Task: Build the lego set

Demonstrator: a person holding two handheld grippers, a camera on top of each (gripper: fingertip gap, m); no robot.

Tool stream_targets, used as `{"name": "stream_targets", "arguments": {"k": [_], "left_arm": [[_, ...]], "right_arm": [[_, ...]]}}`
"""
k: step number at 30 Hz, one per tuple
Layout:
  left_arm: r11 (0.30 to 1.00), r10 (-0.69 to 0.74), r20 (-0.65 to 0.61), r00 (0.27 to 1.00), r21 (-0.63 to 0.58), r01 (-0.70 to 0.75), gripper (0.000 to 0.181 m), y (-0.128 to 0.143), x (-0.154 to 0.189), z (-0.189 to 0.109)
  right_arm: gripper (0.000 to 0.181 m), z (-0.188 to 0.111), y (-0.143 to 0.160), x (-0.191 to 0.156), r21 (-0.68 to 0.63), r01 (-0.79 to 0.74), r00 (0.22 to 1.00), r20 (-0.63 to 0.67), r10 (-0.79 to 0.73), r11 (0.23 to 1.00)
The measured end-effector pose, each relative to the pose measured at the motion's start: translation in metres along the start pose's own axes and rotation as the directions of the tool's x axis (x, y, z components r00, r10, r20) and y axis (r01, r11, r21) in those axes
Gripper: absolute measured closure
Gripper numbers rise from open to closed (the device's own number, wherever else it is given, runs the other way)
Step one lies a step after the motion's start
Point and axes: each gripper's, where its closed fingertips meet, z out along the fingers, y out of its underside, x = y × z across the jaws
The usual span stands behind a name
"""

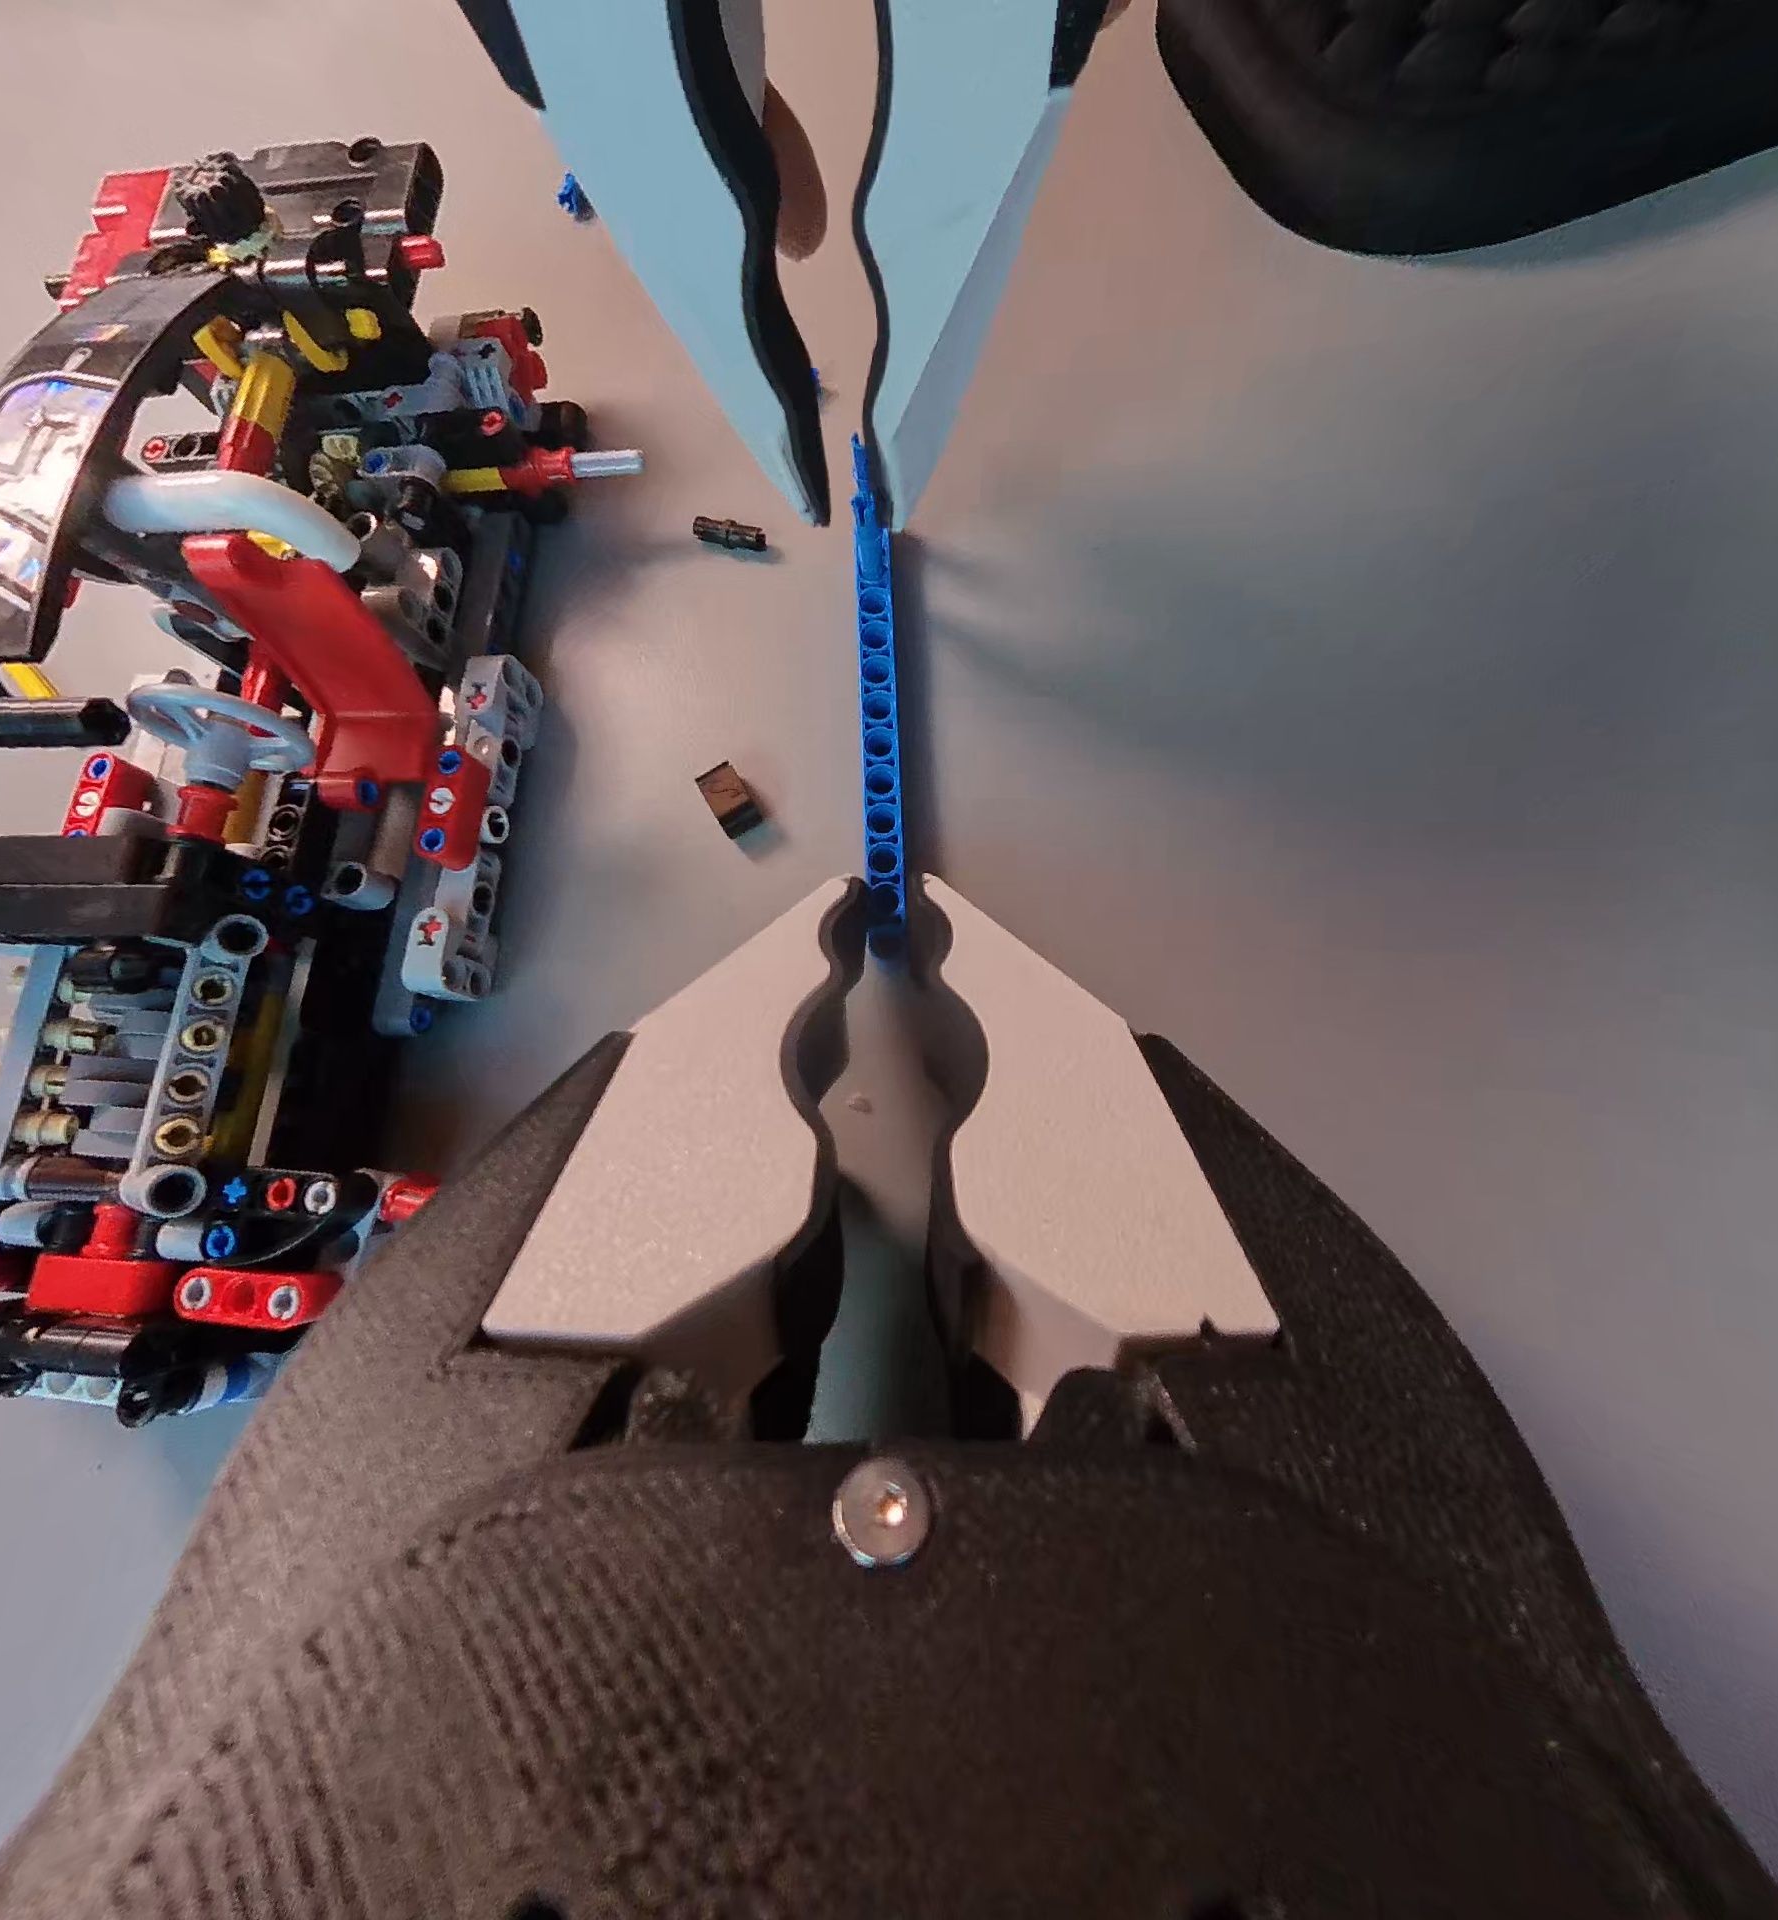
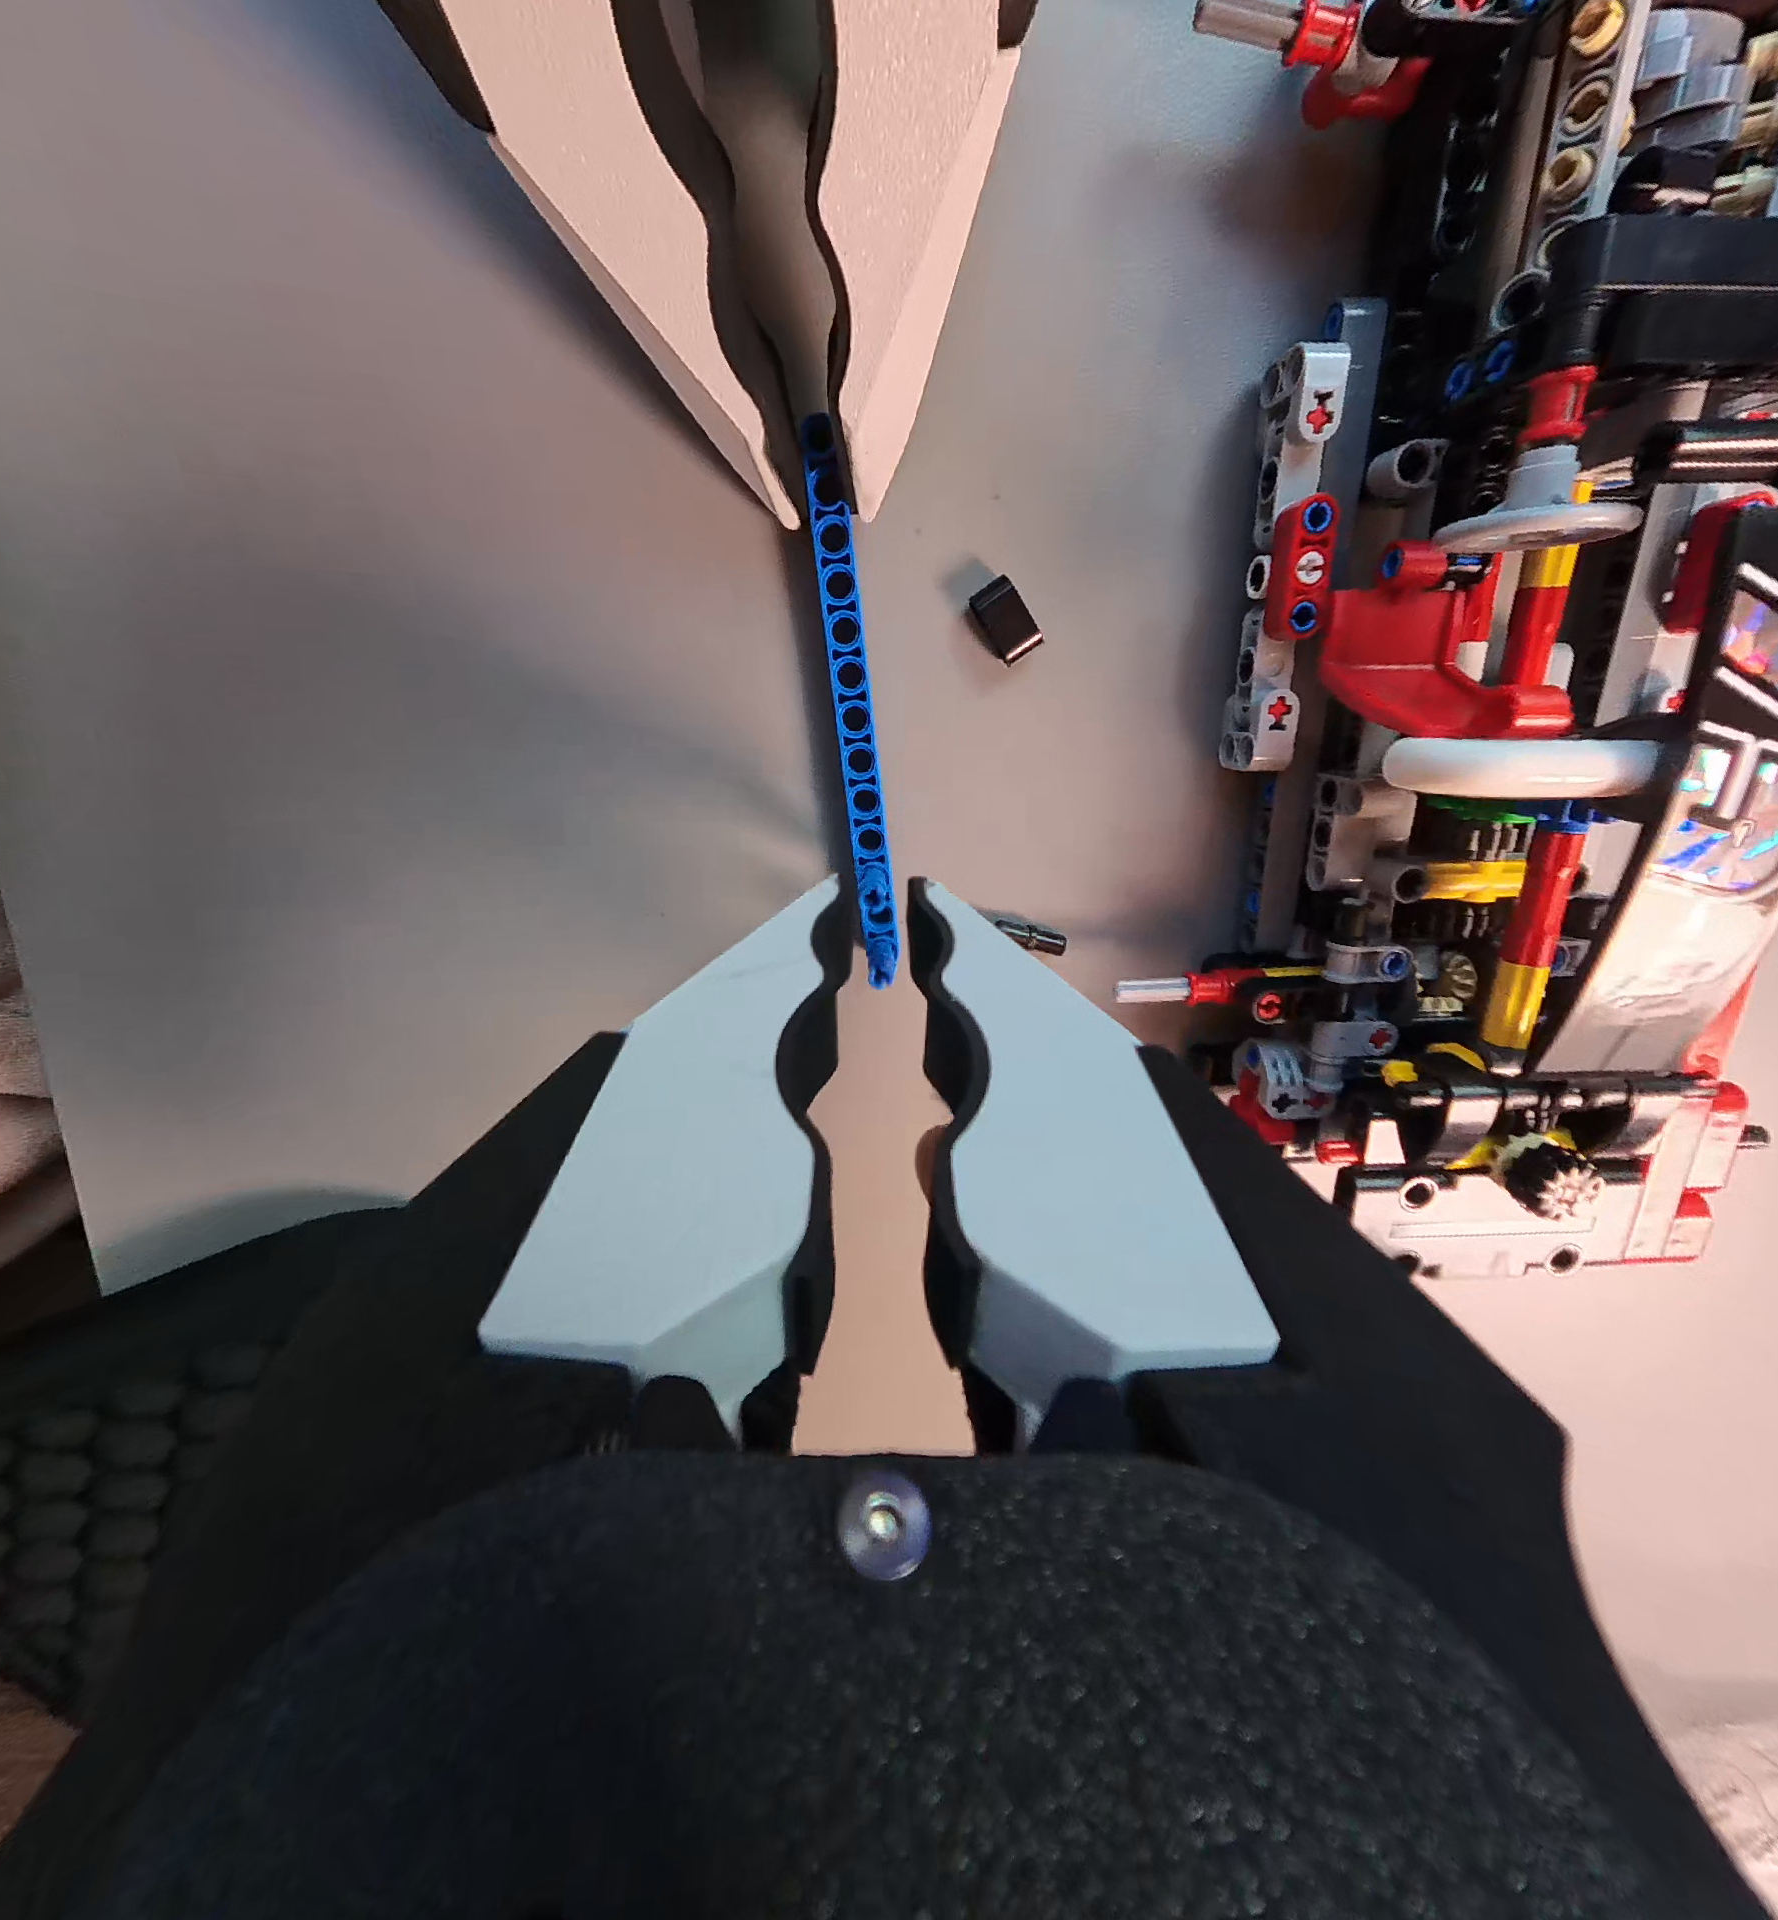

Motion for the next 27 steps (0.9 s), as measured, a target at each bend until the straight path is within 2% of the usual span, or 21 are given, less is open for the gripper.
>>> {"name": "stream_targets", "arguments": {"k": [2,14,18,20,21,24,27], "left_arm": [[1.000,-0.002,-0.001,1.000,0.000,0.002,0.176,0.000,0.000,0.000],[1.000,-0.008,-0.025,1.000,0.005,0.009,0.176,0.000,0.001,0.000],[1.000,-0.003,-0.032,0.999,0.002,0.003,0.176,0.001,0.002,-0.001],[1.000,0.001,-0.034,0.999,0.000,-0.001,0.176,0.002,0.002,-0.002],[1.000,0.005,-0.033,0.999,0.000,-0.005,0.176,0.002,0.002,-0.002],[1.000,0.000,-0.038,0.999,0.003,0.000,0.176,0.002,0.002,-0.001],[1.000,-0.009,-0.040,0.999,0.002,0.009,0.175,0.002,0.001,-0.001]], "right_arm": [[0.179,0.003,0.000,-0.001,-0.003,0.001,1.000,0.004,-0.001,1.000],[0.179,0.006,0.001,-0.001,-0.018,-0.043,0.998,0.043,0.044,0.999],[0.178,0.005,-0.001,-0.002,0.049,-0.066,0.998,0.022,0.065,0.997],[0.144,-0.004,-0.011,-0.011,0.167,-0.121,0.991,0.079,0.109,0.979],[0.139,-0.012,-0.012,-0.010,0.215,-0.143,0.988,0.079,0.129,0.966],[0.151,-0.029,0.011,0.009,0.297,-0.182,0.979,-0.034,0.201,0.937],[0.155,-0.029,0.048,0.018,0.341,-0.300,0.937,-0.067,0.342,0.891]]}}
